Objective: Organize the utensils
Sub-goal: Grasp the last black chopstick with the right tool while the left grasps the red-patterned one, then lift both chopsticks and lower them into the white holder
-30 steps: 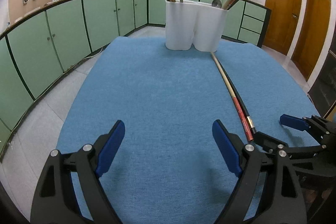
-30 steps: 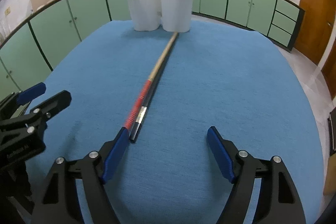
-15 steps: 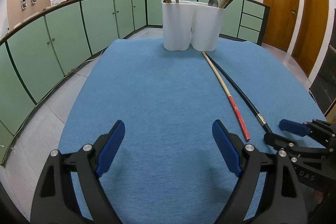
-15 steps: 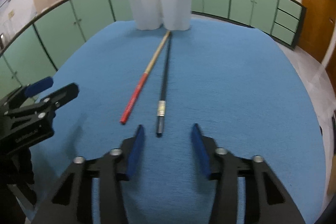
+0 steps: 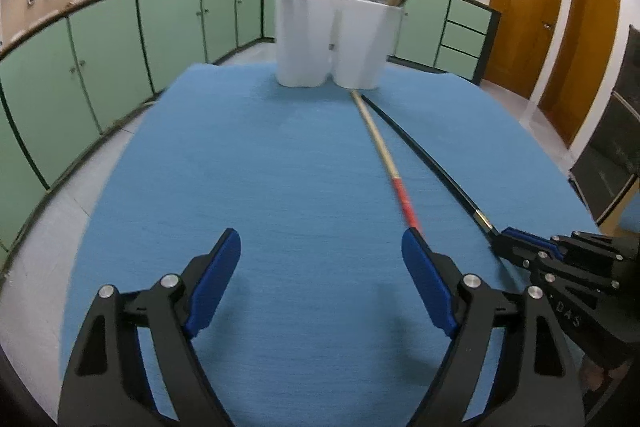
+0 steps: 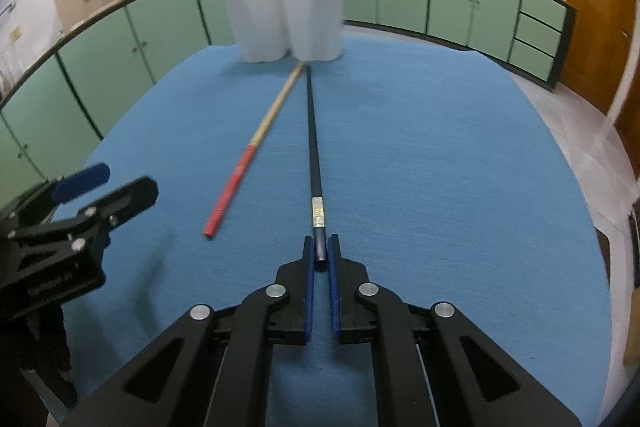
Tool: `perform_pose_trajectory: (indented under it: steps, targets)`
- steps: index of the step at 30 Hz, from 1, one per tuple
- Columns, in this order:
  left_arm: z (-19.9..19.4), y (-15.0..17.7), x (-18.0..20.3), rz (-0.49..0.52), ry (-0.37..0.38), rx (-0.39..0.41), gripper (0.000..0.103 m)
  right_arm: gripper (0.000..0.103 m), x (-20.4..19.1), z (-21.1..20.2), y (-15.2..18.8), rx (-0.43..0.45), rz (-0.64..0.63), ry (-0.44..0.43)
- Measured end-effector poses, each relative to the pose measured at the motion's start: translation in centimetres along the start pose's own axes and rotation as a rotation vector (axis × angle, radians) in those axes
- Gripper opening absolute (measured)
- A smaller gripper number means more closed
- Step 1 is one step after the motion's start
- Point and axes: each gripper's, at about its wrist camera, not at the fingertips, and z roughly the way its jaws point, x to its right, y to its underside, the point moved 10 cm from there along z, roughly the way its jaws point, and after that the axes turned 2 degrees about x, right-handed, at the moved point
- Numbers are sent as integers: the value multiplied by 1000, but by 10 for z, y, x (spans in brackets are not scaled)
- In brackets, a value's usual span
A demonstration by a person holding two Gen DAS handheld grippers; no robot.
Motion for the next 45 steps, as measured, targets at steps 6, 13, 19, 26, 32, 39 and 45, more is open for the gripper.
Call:
perform_pose_trajectory:
  steps: [6,13,19,26,32,39,45]
  targets:
    - [15,11,32,12,40,-73,64,7,26,-6,0,11,34,14]
    - [28,15,44,22,21,-120,54,7,37,-7,1,9,46,10]
    - [30,15,48,36,1,-122,36,6,36,-2,2,5,53,-3]
    - [31,15,56,58,9,-120,6,6,36,-2,3,6,52,-9]
    - [22,11,51,36,18,-105,5,6,34,-12,-1,26,37,1]
    - [-15,-12,51,78,14,-29,5,6,27,-46,-24,103,-12,18]
    - [-49,-36,50,79,29,43,5,6,21,-74,-46,169,-33,13]
